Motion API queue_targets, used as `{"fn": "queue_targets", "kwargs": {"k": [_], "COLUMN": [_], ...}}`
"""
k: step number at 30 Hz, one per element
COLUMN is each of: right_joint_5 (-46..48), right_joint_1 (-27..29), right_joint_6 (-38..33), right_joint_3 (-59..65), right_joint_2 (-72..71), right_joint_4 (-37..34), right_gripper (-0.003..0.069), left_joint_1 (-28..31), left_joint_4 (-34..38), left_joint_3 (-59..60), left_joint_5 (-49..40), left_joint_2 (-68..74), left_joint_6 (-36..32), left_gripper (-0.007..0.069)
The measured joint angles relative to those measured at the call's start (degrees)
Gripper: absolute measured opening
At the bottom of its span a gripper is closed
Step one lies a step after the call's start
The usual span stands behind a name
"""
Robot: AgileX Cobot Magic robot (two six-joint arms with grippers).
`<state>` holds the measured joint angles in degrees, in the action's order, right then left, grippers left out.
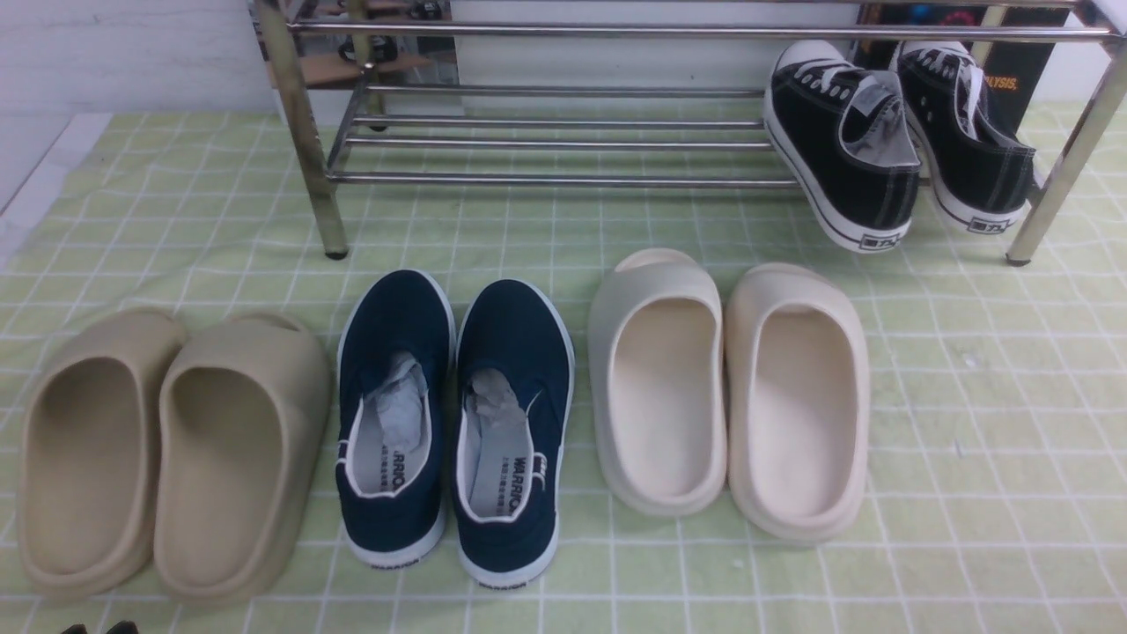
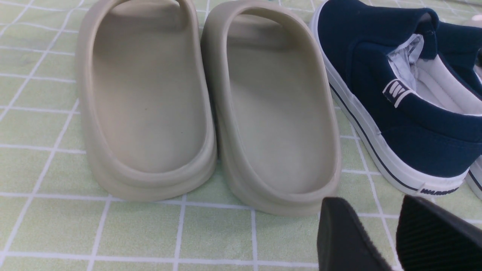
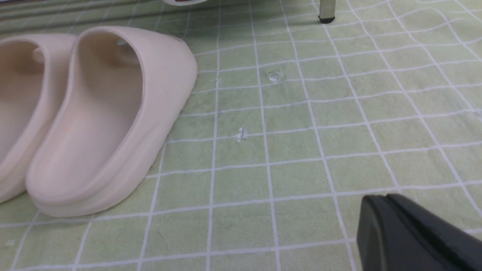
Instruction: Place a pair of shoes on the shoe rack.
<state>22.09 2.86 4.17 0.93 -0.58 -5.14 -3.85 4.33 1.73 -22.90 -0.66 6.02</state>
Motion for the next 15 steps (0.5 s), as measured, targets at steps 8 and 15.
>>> {"fn": "queue_targets", "kwargs": {"k": [8,15], "right_joint_5": [0.0,0.0], "right_joint_1": [0.0,0.0], "right_joint_6": [0.0,0.0], "right_joint_3": [0.0,0.0], "right_joint_2": [0.0,0.0], "right_joint_4": [-0.1,-0.1], "right_gripper": [0.0001,0.0005], "left_joint_1": [0.0,0.0], "left_joint_4": [0.0,0.0], "left_joint_3": [0.0,0.0], "left_joint_5": [0.0,0.0], "left_joint_2": [0.0,0.0], "left_joint_6": [0.0,0.0], "left_gripper": [0.0238,0.0238]}}
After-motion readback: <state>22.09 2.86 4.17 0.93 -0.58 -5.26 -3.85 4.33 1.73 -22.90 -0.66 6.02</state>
